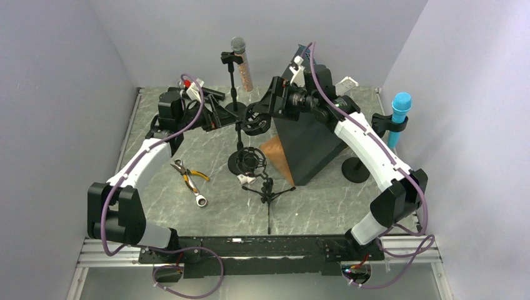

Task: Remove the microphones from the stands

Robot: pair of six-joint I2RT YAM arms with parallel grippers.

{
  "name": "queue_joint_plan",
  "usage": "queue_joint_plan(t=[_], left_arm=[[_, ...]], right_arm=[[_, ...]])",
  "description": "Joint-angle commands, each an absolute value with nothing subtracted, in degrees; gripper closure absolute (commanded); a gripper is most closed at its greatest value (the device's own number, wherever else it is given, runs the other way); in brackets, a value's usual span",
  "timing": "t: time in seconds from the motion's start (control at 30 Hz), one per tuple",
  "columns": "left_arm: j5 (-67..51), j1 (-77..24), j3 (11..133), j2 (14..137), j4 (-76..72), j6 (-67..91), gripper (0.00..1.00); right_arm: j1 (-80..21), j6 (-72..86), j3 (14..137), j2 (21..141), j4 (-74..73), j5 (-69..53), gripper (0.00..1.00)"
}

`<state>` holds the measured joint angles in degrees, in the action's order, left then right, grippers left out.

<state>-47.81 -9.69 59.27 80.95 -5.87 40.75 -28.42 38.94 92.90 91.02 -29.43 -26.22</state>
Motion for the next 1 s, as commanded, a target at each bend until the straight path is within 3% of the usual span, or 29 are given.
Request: queue_joint_plan(t=[0.0,0.2,0.97], left_arm=[[-45.5,-9.9,55.2,82.5,-1.3,35.6,0.06],[-43.7,-9.8,49.1,83.6,-4.1,36.2,0.07],[-38.0,-9.8,45.1,89.1,-4.5,35.9,0.06]], right_arm=[[-28.0,33.1,97.3,85.7,-31.5,-20.9,0.0],[-26.3,29.2,96.9,81.1,-32.9,-14.0,0.0],[-23.4,27.6,88.1,73.3,-27.2,-17.3,0.0]])
